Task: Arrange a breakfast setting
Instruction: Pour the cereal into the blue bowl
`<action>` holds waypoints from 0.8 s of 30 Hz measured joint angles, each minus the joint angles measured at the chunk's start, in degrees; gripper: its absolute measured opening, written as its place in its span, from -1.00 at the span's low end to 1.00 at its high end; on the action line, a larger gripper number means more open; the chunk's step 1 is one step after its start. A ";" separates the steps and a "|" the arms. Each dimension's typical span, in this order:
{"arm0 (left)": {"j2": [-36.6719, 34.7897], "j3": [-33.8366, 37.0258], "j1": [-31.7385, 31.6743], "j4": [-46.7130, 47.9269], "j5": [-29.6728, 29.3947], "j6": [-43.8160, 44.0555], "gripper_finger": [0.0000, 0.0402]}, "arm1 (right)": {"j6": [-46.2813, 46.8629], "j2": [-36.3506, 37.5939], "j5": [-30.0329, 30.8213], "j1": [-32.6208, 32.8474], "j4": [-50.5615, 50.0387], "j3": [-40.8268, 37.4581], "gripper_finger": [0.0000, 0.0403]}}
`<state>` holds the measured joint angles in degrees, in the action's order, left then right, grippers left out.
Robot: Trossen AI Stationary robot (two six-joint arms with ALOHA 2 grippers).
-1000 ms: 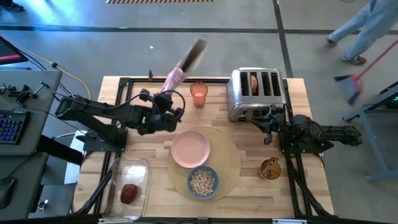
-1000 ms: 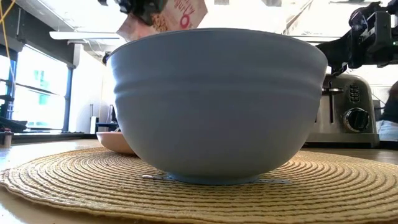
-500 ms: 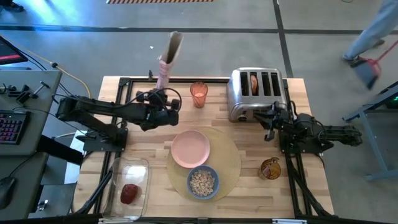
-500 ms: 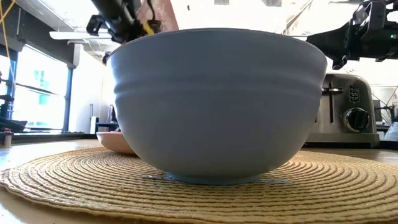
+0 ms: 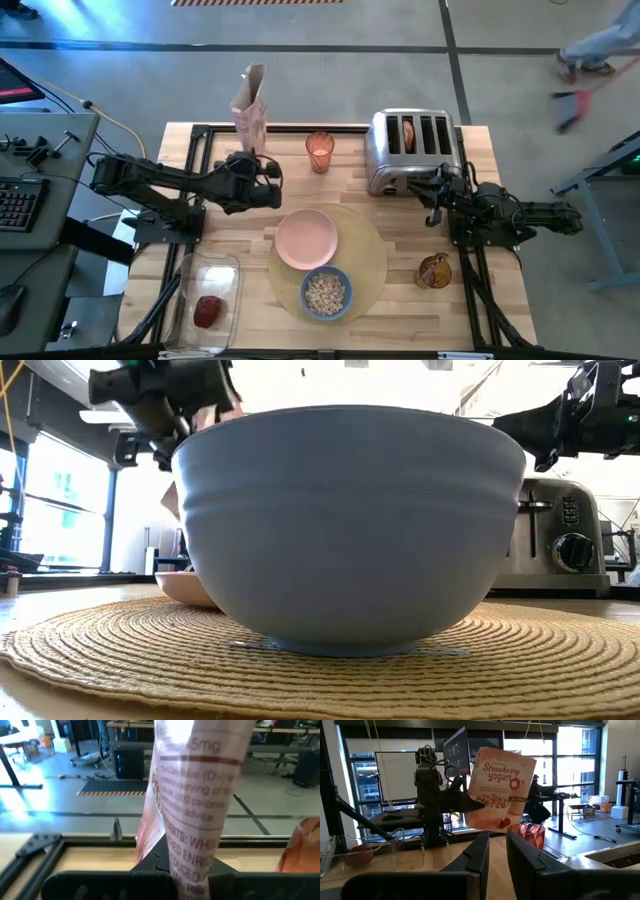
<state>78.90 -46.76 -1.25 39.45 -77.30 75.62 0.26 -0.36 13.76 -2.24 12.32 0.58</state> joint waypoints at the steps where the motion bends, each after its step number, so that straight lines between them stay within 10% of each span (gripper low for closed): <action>1: 0.07 0.87 -0.03 -0.48 0.08 1.33 -1.00 | 0.00 0.00 -0.02 0.00 0.00 0.00 -0.74; 24: 5.07 10.81 -3.45 -11.54 7.01 4.91 -1.00 | 2.71 0.00 0.21 0.00 0.11 0.00 -0.74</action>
<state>83.98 -35.94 -4.70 27.91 -70.29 80.53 2.97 -0.36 13.97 -2.24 12.43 0.58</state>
